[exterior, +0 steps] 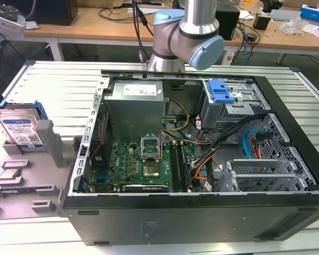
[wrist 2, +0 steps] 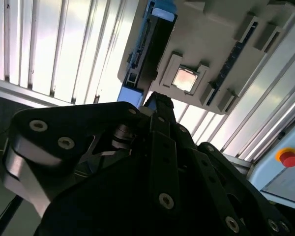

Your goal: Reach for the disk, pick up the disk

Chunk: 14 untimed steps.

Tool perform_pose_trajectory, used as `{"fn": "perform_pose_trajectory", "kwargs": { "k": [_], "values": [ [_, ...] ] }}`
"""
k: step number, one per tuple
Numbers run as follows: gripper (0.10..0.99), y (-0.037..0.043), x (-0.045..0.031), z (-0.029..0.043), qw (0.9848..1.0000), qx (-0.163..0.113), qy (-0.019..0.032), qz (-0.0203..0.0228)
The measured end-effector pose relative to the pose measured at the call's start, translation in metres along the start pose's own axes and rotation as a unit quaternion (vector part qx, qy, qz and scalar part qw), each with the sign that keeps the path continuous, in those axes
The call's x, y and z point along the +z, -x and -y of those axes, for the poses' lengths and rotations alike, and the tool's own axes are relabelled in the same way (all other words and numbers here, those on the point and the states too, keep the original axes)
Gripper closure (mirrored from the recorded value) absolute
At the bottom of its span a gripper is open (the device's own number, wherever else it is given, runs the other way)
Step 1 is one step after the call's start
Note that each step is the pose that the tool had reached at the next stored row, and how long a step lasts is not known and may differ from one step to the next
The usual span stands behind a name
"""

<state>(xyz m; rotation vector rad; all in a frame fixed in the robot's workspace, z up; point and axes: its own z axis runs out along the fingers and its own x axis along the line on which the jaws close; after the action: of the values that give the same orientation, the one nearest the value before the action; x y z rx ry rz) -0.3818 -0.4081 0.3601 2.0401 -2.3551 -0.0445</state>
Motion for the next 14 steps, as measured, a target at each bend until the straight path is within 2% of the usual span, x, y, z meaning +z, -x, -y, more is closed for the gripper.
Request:
{"fn": "perform_pose_trajectory", "kwargs": {
  "k": [8,14],
  "values": [
    [0.980,0.0000,0.0000,0.0000,0.9991,-0.042,0.0000,-0.0016],
    [0.980,0.0000,0.0000,0.0000,0.9970,-0.078,0.0000,-0.0030]
  ]
}}
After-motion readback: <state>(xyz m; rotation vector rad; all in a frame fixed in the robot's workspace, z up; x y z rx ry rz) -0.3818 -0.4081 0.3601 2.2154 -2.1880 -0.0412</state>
